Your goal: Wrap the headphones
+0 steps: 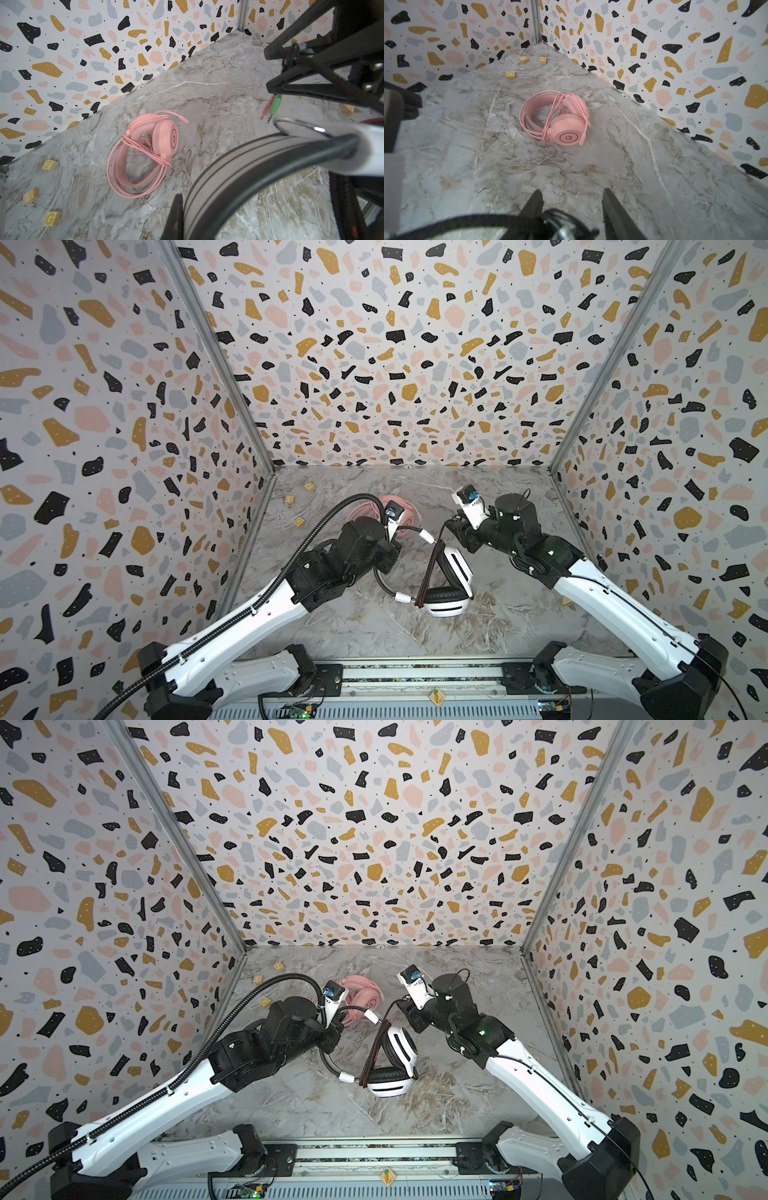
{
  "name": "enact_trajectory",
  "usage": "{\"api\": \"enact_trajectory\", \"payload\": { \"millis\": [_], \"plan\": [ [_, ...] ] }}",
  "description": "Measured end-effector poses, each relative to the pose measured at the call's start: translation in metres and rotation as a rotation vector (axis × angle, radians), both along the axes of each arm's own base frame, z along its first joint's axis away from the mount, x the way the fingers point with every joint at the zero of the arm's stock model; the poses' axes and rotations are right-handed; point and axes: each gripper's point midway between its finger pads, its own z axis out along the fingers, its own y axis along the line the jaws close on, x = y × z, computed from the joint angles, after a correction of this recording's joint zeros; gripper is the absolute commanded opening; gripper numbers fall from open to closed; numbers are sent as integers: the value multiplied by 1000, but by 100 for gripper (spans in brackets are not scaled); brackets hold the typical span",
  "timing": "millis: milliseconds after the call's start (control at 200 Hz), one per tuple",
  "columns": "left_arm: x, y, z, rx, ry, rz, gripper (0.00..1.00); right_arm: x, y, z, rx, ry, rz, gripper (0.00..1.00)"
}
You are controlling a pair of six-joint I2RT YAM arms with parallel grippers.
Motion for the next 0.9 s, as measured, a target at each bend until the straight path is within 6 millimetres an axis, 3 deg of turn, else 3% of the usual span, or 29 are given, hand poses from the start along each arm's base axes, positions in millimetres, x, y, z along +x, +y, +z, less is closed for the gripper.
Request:
{"api": "enact_trajectory", "payload": {
  "millis": [125, 265, 375, 566, 696, 901],
  "plan": [
    [7, -3, -3, 9, 3, 20, 0, 6, -12, -24, 55, 72, -39, 59],
    [15, -8, -4, 14, 12, 32, 0, -1, -25, -67, 110, 167, -83, 65],
    [21, -13, 0, -5, 10, 42, 0, -11, -34, -100, 135, 244, -126, 65],
    [34, -28, -4, -29, 25, 60, 0, -14, -54, -131, 160, 321, -217, 65],
    [48, -43, -20, -38, 47, 79, 0, -12, -78, -147, 176, 346, -322, 65],
    [70, -69, -62, -11, 112, 113, 0, -2, -131, -161, 171, 329, -559, 69]
  ]
}}
